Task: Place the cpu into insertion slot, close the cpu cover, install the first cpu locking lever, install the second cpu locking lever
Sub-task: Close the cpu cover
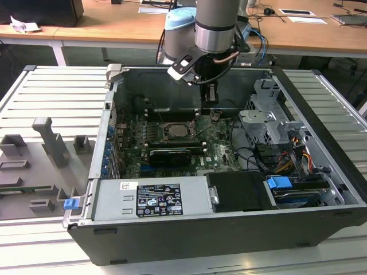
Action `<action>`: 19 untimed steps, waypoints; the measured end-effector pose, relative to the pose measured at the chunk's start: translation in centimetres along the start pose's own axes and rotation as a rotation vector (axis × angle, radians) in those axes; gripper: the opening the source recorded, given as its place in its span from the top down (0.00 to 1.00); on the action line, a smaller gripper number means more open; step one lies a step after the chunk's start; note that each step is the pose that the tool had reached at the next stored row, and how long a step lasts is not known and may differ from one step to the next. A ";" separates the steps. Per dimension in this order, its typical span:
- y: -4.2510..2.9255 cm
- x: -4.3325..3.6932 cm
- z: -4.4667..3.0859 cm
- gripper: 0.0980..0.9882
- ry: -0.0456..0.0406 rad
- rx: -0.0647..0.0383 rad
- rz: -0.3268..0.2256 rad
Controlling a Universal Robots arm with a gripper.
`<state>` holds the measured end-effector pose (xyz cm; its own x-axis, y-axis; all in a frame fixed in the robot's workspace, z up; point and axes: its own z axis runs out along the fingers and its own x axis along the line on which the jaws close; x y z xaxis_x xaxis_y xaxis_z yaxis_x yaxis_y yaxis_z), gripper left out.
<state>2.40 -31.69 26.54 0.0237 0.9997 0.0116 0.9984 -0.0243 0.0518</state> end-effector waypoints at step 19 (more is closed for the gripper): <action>2.53 0.06 0.22 0.99 0.0000 0.000 -0.001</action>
<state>4.94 -31.68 26.45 0.0225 0.9997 0.0115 0.9984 -0.0231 0.0518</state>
